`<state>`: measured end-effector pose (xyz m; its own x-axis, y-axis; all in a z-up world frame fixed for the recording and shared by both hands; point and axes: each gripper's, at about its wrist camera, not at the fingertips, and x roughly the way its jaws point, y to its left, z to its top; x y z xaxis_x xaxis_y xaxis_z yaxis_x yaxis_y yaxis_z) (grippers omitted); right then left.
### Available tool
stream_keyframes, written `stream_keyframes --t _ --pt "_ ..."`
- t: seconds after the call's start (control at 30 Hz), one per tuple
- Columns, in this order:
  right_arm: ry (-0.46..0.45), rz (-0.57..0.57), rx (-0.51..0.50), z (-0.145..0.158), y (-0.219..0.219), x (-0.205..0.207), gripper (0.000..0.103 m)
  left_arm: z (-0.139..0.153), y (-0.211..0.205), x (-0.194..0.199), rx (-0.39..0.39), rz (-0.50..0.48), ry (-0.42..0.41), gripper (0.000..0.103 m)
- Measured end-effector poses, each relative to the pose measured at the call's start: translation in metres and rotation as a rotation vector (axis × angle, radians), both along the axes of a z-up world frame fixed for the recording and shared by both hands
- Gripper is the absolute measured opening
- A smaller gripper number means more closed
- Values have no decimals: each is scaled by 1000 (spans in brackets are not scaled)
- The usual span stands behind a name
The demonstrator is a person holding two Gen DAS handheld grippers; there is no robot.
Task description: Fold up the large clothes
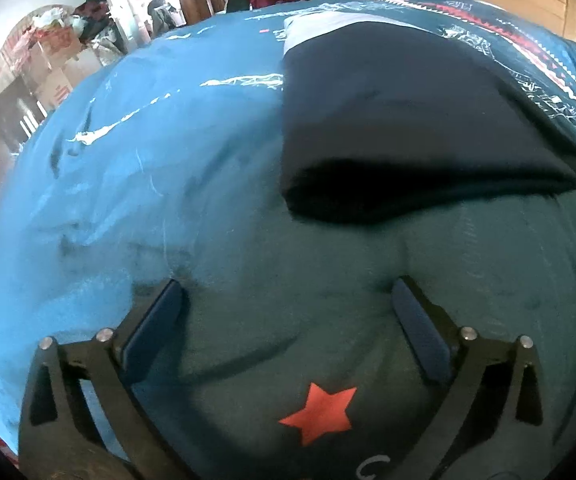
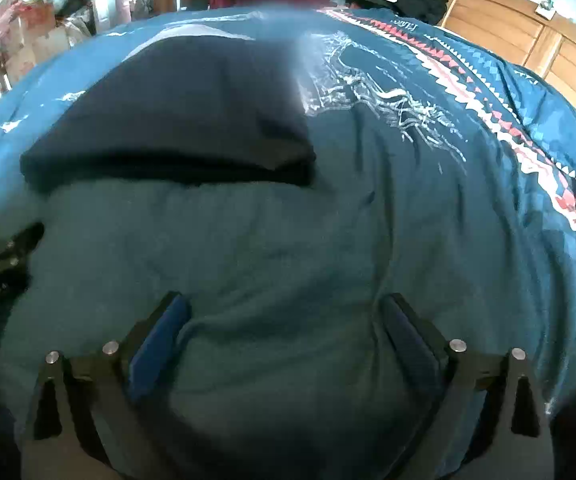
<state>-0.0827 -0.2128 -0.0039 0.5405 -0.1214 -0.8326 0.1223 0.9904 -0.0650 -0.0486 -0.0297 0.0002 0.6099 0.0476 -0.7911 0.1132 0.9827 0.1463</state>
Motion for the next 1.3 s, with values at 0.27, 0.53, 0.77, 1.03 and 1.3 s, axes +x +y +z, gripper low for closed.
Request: stream_keyframes --t 0.27,0.53,0.77,1.03,1.3 --pt "6 -5 34 -11 -5 3 103 -3 2 0 -24 7 9 103" --pt "8 -12 63 -11 -6 3 103 -3 2 -1 -30 7 11 103" --pt "-28 -19 81 -12 -6 0 103 -3 3 1 -43 9 24 103" --pt "-57 41 43 -11 -3 2 103 -3 5 4 -49 -6 30 103" --pt "-31 12 70 -15 -4 10 103 -4 5 5 -58 -15 24 103"
